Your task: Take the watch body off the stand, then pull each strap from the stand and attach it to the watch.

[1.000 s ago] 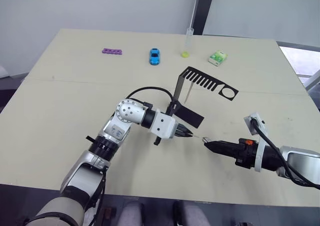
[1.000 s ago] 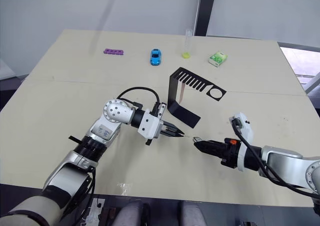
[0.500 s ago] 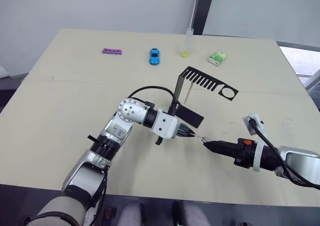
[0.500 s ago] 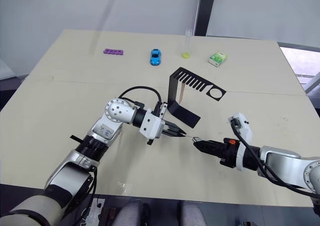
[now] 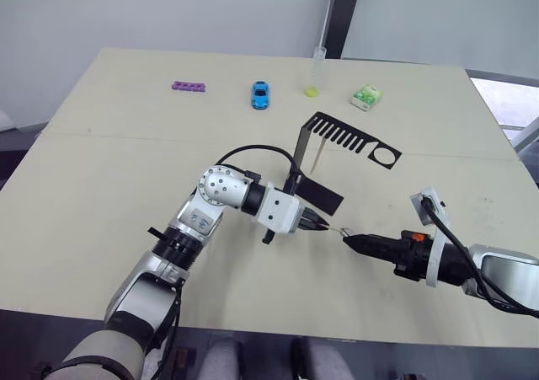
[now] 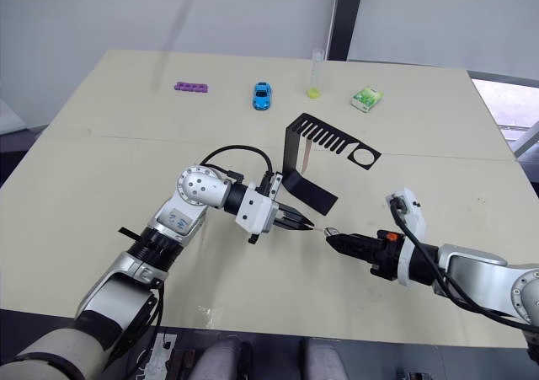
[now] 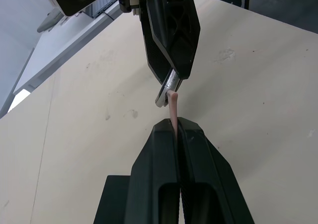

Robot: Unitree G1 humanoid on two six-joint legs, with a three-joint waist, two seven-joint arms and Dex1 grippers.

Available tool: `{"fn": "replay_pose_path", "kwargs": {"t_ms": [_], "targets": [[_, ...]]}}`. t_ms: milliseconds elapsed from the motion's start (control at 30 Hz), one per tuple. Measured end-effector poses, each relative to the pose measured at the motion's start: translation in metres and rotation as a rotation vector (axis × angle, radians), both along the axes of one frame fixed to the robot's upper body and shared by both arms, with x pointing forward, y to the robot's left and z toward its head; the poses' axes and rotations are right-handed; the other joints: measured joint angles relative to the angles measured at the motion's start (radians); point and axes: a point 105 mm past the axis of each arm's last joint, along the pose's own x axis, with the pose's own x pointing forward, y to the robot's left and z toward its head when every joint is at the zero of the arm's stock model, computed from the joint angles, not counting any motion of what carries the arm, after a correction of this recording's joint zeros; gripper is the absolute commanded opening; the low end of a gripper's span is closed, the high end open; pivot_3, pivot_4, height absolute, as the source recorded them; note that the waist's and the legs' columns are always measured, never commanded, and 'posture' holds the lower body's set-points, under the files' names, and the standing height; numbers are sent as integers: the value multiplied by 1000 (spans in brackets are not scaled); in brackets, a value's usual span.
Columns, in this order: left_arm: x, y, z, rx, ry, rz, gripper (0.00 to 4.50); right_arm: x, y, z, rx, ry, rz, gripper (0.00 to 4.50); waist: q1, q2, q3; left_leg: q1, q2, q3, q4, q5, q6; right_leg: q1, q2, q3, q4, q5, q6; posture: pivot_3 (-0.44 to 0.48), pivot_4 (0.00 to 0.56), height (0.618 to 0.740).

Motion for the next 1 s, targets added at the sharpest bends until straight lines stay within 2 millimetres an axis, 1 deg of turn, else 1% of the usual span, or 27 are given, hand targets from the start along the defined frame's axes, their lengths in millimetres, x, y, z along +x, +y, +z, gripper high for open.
{"fn": "replay_pose_path", "kwargs": {"t_ms": [1000], "targets": [[1,-2,-1,-2,11,12,0,2,0,4,-17,-16,5,1501,0,0,0,0,0,0,0,0,0,0,0,0,0,0,0,0,150,740]]}}
